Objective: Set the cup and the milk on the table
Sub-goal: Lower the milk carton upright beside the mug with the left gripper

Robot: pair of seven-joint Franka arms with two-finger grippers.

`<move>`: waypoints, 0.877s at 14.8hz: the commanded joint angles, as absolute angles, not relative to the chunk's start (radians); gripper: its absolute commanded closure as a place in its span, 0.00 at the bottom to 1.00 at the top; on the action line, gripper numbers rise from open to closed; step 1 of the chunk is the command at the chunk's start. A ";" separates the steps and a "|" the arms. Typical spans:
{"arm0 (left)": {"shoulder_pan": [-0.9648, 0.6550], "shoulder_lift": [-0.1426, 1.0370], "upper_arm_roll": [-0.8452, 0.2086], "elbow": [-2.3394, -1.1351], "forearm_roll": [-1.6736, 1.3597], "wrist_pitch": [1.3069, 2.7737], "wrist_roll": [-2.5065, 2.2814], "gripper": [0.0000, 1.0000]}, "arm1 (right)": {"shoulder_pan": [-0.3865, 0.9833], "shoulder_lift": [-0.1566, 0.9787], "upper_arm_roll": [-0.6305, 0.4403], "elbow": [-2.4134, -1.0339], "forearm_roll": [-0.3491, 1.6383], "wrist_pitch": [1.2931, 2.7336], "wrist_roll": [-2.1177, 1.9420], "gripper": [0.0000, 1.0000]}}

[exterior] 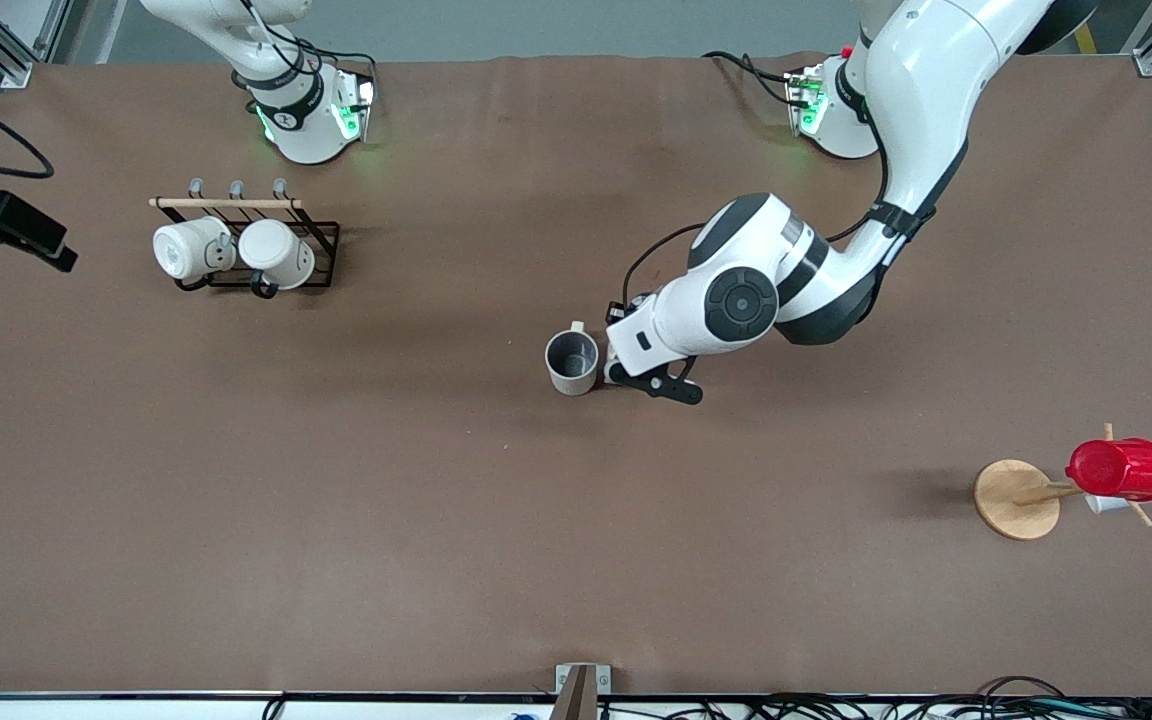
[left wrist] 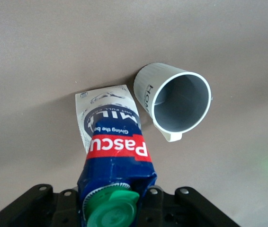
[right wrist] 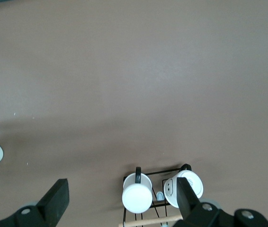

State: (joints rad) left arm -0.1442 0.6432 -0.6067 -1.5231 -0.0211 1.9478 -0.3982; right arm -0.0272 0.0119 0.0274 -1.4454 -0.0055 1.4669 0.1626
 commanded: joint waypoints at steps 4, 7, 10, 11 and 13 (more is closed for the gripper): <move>-0.149 0.689 -0.614 -1.499 0.050 1.977 -0.457 0.93 | -0.029 0.031 0.023 -1.439 0.017 1.466 0.133 0.00; -0.149 0.690 -0.614 -1.499 0.051 1.980 -0.457 0.92 | -0.026 0.031 0.021 -1.440 0.018 1.463 0.135 0.00; -0.152 0.689 -0.614 -1.499 0.052 1.980 -0.456 0.90 | -0.026 0.043 0.021 -1.437 0.017 1.468 0.135 0.00; -0.155 0.689 -0.614 -1.499 0.052 1.980 -0.456 0.89 | -0.028 0.043 0.023 -1.437 0.017 1.468 0.135 0.00; -0.156 0.689 -0.612 -1.499 0.052 1.980 -0.456 0.80 | -0.032 0.048 0.021 -1.442 0.017 1.466 0.132 0.00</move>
State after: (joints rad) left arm -0.1475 0.6814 -0.6081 -1.5181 0.0253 1.9791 -0.4347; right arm -0.0270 0.0397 0.0261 -1.4456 -0.0031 1.4687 0.1468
